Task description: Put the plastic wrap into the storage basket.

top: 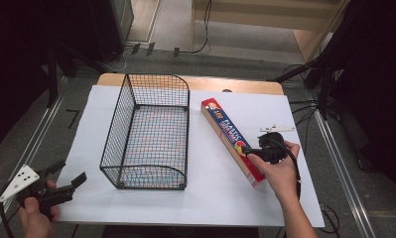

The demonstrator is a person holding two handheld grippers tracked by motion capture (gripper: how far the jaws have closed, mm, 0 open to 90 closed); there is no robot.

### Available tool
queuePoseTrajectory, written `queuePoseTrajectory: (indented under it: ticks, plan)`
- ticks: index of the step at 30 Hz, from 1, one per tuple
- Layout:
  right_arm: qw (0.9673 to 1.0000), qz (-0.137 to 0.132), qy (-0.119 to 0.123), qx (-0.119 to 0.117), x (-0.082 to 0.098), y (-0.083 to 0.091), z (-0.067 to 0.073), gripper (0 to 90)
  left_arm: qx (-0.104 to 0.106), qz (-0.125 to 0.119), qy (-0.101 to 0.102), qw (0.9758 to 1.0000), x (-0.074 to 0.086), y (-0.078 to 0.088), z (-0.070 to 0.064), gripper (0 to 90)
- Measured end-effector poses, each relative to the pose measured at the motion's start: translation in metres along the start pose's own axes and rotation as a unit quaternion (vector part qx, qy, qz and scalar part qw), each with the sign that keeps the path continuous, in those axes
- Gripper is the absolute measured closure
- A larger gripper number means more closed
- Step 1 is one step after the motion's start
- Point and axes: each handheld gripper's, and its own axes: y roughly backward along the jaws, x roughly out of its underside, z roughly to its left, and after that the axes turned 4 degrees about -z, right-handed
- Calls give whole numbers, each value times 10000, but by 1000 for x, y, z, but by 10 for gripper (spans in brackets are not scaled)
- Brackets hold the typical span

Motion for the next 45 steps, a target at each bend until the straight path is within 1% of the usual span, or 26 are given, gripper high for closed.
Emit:
queuePoseTrajectory:
  ticks: [1, 4, 8, 10, 15, 18, 20, 21, 22, 23, 24, 25, 28, 29, 31, 32, 33, 34, 35, 36, 37, 38, 39, 43, 44, 45]
  plan:
    - [10000, 53, -27, 19, -1, -2, 1, 285, 4, -1, 0, 10000, 0, 0, 0, 88]
    - [9999, 160, 2, 14, -5, -7, 3, 264, 11, -1, 11, 10000, 0, 0, 0, 88]
    - [9995, 286, 60, -89, -10, -14, 6, 235, 10, -9, 0, 10000, 0, 0, 0, 88]
    - [9994, 342, 66, -50, -11, -18, 7, 231, 14, -11, -6, 10000, 0, 0, 0, 88]
    - [9992, 395, 26, -44, -17, -22, 8, 243, -4, -15, -9, 10000, 0, 0, 0, 88]
    - [9990, 432, 89, -60, -21, -26, 11, 241, -2, -14, -19, 10000, 0, 0, 0, 88]
    - [9989, 448, 119, -27, -24, -28, 13, 246, 2, -12, -20, 10000, 0, 0, 0, 88]
    - [9986, 496, 199, -44, -27, -30, 15, 272, 1, -20, -28, 10000, 0, 0, -1, 88]
    - [9986, 496, 199, -44, -27, -30, 15, 272, 1, -20, -28, 10000, 0, 0, -1, 88]
    - [9982, 513, 305, -35, -29, -32, 18, 302, -1, -19, -26, 10000, 0, 0, -1, 88]
    - [9982, 513, 305, -35, -29, -32, 18, 302, -7, -16, -29, 10000, 0, 0, -1, 88]
    - [9972, 611, 432, 32, -32, -36, 21, 306, -3, -19, -24, 10000, 0, 0, -1, 88]
    - [9964, 675, 501, 81, -34, -38, 24, 316, 1, -23, -21, 10000, 0, 0, -1, 88]
    - [9958, 736, 528, 146, -37, -41, 27, 322, 3, -12, -23, 10000, 0, 1, -1, 88]
    - [9951, 841, 488, 205, -40, -43, 29, 324, 2, -18, -24, 10000, 0, 1, -1, 88]
    - [9951, 841, 488, 205, -40, -43, 29, 324, 2, -18, -24, 10000, 0, 1, -1, 88]
    - [9936, 1002, 470, 207, -43, -46, 29, 326, 3, -18, -29, 10000, 0, 1, -1, 88]
    - [9936, 1002, 470, 207, -43, -46, 29, 326, 2, -15, -30, 10000, 0, 1, -1, 88]
    - [9923, 1125, 452, 234, -47, -50, 30, 323, 8, -18, -27, 10000, 0, 1, -1, 88]
    - [9923, 1125, 452, 234, -47, -50, 30, 323, 7, -18, -20, 10000, 0, 1, -1, 88]
    - [9914, 1208, 431, 247, -49, -53, 31, 322, 7, -19, -10, 10000, 0, 1, -1, 88]
    - [9914, 1208, 431, 247, -49, -53, 31, 322, 16, -14, -13, 10000, 0, 1, -1, 88]
    - [9908, 1268, 399, 261, -51, -56, 32, 318, 0, -13, -16, 10000, 0, 1, -1, 88]
    - [9895, 1353, 407, 295, -54, -62, 33, 318, 10, -9, -29, 10000, 0, 0, -2, 88]
    - [9884, 1424, 423, 326, -57, -66, 34, 318, -1, -3, -30, 10000, 0, 0, -1, 88]
    - [9884, 1424, 423, 326, -57, -66, 34, 318, 13, 1, -35, 10000, 0, 0, -1, 88]
